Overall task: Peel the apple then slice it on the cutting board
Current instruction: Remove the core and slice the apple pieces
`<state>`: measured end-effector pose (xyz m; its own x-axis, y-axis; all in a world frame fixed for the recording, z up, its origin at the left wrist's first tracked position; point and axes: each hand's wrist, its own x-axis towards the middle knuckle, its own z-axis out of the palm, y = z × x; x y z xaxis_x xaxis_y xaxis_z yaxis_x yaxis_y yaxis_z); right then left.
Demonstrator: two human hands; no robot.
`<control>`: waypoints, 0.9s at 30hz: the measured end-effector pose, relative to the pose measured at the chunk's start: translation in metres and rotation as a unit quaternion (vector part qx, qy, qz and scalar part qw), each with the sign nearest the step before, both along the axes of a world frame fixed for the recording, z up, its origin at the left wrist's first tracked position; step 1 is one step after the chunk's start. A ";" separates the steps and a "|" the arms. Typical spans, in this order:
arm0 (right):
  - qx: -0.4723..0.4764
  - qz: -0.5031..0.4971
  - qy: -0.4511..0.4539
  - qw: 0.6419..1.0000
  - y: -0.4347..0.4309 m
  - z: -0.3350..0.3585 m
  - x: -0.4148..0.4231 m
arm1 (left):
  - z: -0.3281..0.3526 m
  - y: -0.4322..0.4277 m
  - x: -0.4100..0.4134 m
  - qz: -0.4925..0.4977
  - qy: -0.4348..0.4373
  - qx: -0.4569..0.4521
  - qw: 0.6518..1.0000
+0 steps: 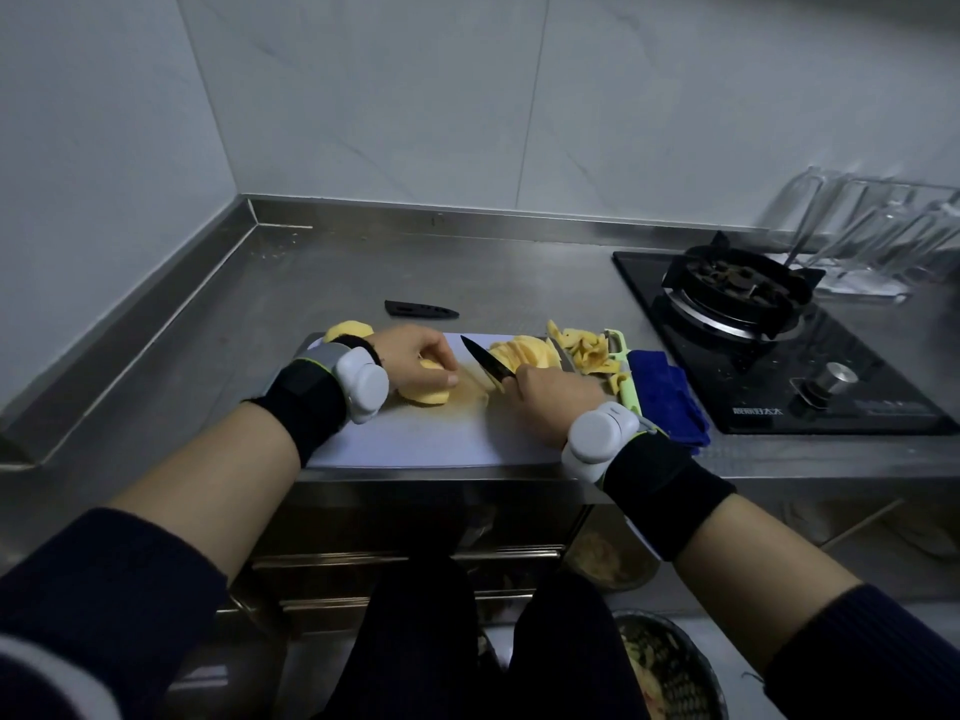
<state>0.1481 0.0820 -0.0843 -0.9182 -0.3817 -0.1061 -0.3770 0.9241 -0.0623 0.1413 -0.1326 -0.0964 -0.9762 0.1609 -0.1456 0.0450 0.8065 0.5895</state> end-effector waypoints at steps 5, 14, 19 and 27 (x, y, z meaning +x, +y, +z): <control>0.002 0.012 0.018 1.000 -0.001 -0.001 0.002 | 0.000 0.001 -0.004 -0.009 0.028 -0.014 0.999; -0.001 0.015 0.014 1.000 0.001 -0.001 0.001 | -0.001 -0.001 -0.013 0.062 0.098 0.047 0.992; 0.002 0.013 0.019 1.000 0.003 -0.002 -0.002 | 0.000 -0.009 -0.019 0.089 0.097 0.047 0.990; -0.011 0.020 0.010 1.000 0.000 -0.001 -0.001 | 0.001 -0.007 -0.012 0.027 0.038 0.027 0.999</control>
<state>0.1473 0.0817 -0.0848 -0.9043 -0.4197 -0.0788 -0.4145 0.9070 -0.0736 0.1290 -0.1393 -0.0954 -0.9916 0.1130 -0.0627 0.0486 0.7759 0.6290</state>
